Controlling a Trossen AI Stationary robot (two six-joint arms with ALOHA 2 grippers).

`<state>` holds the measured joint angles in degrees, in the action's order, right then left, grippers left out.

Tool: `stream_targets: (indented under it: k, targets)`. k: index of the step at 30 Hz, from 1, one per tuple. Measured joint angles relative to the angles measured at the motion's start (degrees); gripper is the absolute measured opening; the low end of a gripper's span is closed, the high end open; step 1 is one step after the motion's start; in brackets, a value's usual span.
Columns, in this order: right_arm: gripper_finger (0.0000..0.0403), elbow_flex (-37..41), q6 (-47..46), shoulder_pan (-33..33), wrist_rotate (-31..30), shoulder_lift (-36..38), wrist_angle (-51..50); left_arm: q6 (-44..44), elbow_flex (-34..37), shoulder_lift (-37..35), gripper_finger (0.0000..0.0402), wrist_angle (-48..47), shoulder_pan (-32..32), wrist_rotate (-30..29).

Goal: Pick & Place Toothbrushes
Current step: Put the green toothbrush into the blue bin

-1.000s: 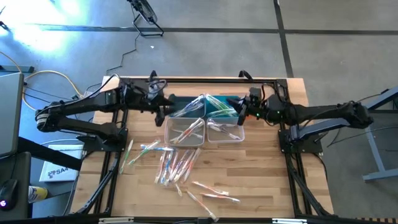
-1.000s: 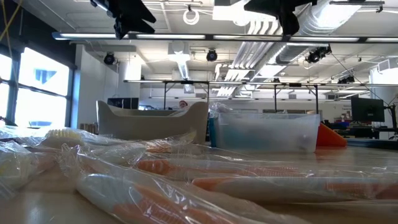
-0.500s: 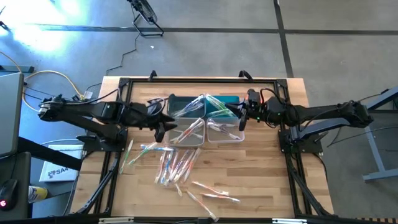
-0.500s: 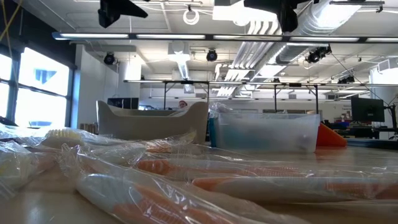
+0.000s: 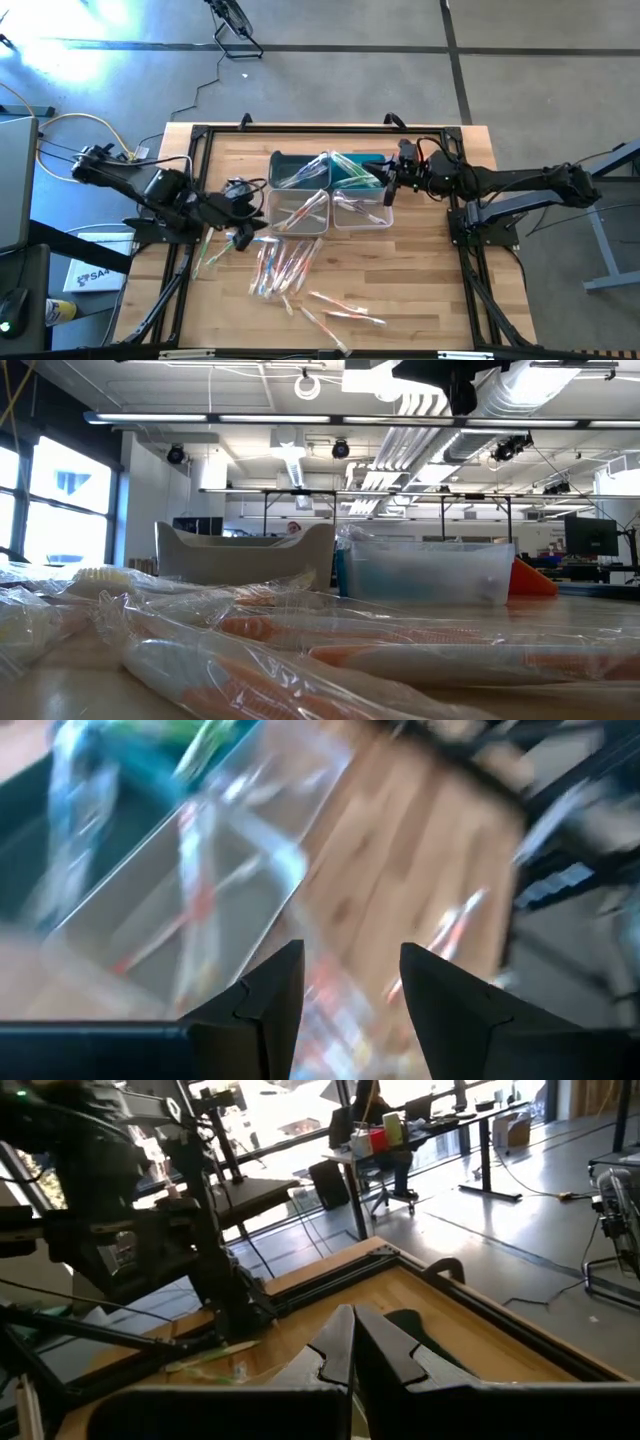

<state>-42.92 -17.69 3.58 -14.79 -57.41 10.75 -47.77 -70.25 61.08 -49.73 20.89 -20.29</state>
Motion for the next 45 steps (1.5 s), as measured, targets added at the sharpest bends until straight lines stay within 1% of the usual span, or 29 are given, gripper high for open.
stream_targets:
  k: [3, 6, 9, 11, 15, 17, 23, 29, 32, 36, 39, 42, 45]
  targets:
    - [0.0003, 0.00, 0.00, 0.89, -0.03, 0.00, -0.07, -5.80, -5.63, 2.69, 0.0163, -14.01, 1.04, 0.05]
    - [0.0003, 0.00, 0.02, 1.83, 0.04, 0.00, -0.22, -11.64, -9.40, 5.18, 0.0163, -27.62, 1.34, 2.04]
    - [0.0003, 0.00, 0.00, 2.85, 0.07, 0.00, -0.28, -16.12, -10.24, 6.97, 0.0163, -37.57, 1.28, 4.95]
    - [0.0003, 0.00, 0.00, 3.54, 0.42, 0.00, -0.28, -18.43, -10.08, 7.93, 0.0163, -40.52, 1.27, 6.26]
    - [0.0003, 0.00, 0.02, 4.89, 2.20, 0.00, -0.42, -18.52, -7.92, 8.56, 0.0163, -39.10, 1.27, 7.85]
    - [0.0003, 0.00, 0.00, 5.49, 3.32, 0.00, -0.41, -18.55, -7.08, 9.17, 0.0163, -39.68, 1.28, 9.55]
    - [0.0003, 0.00, 0.00, 6.38, 3.39, 0.00, -0.42, -19.86, -4.67, 10.03, 0.0163, -40.24, 1.28, 11.21]
    - [0.0003, 0.00, 0.01, 6.34, 3.41, 0.00, -0.73, -19.38, -0.24, 9.98, 0.0163, -39.32, 1.28, 12.74]
    - [0.0003, 0.00, 0.00, 6.36, 3.41, 0.00, -0.76, -18.22, 3.16, 9.94, 0.0163, -39.01, 1.26, 15.63]
    - [0.0003, 0.00, 0.00, 6.34, 3.41, 0.00, -0.84, -17.92, 8.99, 9.93, 0.0163, -33.78, 1.26, 18.68]
    - [0.0003, 0.00, 0.00, 6.36, 3.39, 0.00, -0.84, -16.38, 13.74, 9.92, 0.0163, -25.46, 1.26, 20.97]
    - [0.0003, 0.00, 0.00, 6.34, 3.38, 0.00, -0.84, -15.87, 17.95, 9.92, 0.0163, -19.74, 1.26, 22.15]
    - [0.0003, 0.00, 0.00, 6.36, 3.15, 0.00, -0.84, -16.80, 21.22, 9.95, 0.0163, -17.29, 1.26, 22.98]
